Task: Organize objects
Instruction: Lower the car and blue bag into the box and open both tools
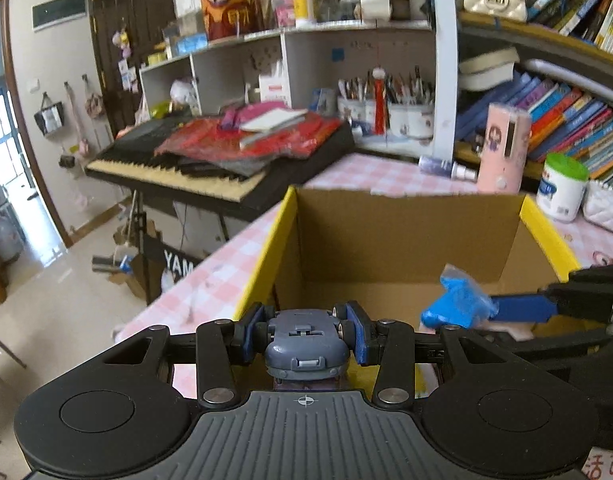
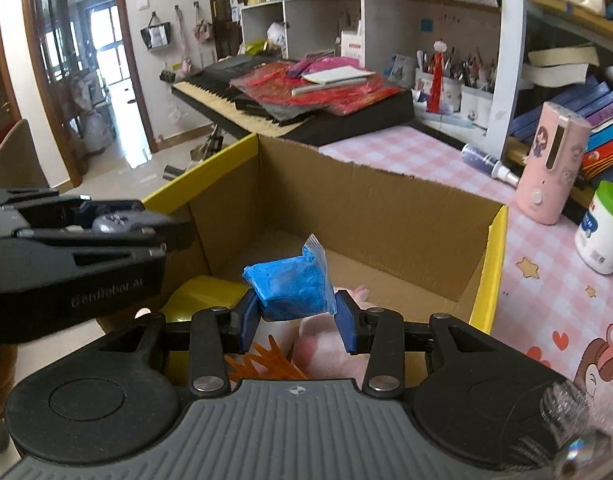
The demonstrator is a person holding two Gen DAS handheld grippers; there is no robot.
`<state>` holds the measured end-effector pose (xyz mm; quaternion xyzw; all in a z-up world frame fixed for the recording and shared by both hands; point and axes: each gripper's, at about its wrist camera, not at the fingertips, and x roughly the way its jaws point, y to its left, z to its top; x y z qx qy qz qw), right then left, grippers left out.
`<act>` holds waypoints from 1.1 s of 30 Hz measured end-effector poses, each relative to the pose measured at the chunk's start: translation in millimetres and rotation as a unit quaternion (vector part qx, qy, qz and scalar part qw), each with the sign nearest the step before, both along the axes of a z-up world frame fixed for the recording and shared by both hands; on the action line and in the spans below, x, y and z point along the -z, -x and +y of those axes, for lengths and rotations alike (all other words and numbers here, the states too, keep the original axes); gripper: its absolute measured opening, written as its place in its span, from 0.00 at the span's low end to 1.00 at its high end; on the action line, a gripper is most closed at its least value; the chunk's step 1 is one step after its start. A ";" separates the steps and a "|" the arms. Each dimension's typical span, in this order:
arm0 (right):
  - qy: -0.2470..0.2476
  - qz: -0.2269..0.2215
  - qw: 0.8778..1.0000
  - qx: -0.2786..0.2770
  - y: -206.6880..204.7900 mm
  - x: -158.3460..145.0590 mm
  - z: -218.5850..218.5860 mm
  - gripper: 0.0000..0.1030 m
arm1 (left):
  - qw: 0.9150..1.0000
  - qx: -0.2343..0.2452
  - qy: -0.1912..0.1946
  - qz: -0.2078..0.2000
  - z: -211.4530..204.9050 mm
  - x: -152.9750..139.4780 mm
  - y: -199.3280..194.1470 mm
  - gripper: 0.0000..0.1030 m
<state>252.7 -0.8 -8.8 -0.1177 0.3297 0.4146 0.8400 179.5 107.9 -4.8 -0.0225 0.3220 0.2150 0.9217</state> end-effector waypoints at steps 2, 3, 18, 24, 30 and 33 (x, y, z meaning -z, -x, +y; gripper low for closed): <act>0.002 0.006 1.000 -0.002 -2.7 2.8 1.1 0.37 | 1.000 -0.004 0.007 0.008 0.9 3.8 0.4 0.41; 0.002 0.009 1.000 -0.004 -3.8 4.2 1.3 0.37 | 1.000 -0.005 0.011 0.009 1.5 4.8 1.0 0.41; 0.000 0.027 0.999 -0.017 -7.4 5.0 1.9 0.37 | 0.999 -0.023 0.001 -0.022 -7.4 -6.5 17.0 0.50; -0.002 0.016 1.000 -0.020 -2.5 1.9 4.2 0.37 | 0.994 -0.032 0.014 -0.105 -10.3 -28.6 44.6 0.83; 0.004 0.004 0.999 -0.043 5.1 0.5 13.8 0.37 | 0.992 -0.044 0.016 -0.114 -9.8 -32.1 51.3 0.86; 0.008 -0.001 0.999 -0.045 5.4 0.4 17.5 0.37 | 0.992 -0.053 0.020 -0.110 -7.8 -30.6 54.1 0.86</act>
